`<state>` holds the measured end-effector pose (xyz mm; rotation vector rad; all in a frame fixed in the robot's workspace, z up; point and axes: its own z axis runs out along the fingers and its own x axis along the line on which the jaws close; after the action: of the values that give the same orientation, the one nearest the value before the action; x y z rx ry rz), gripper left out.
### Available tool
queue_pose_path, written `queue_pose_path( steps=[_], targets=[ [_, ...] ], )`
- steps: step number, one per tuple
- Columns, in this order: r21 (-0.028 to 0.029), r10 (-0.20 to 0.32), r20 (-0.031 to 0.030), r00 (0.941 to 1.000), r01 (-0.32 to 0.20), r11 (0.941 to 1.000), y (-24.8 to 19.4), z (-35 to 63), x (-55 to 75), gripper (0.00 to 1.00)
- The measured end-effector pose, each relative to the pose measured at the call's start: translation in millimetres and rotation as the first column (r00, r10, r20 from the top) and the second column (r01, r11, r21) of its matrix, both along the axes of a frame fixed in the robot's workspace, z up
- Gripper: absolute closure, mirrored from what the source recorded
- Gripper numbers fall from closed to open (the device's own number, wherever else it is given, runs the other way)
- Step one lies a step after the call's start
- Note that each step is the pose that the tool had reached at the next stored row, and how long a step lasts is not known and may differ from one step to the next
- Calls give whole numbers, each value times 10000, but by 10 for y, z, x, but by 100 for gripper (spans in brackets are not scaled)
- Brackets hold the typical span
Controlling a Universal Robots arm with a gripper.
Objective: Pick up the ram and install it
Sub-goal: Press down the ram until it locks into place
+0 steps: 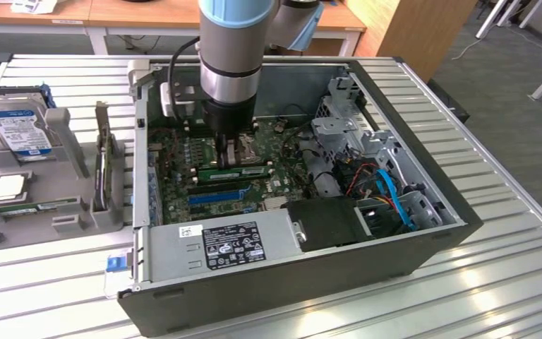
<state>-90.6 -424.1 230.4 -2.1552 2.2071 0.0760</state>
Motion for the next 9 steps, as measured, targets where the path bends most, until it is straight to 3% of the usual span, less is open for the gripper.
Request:
queue_pose_path(
  steps=[9],
  targets=[
    [0,0,0,10000,0,10000,0,-11,0,90]
  ],
)
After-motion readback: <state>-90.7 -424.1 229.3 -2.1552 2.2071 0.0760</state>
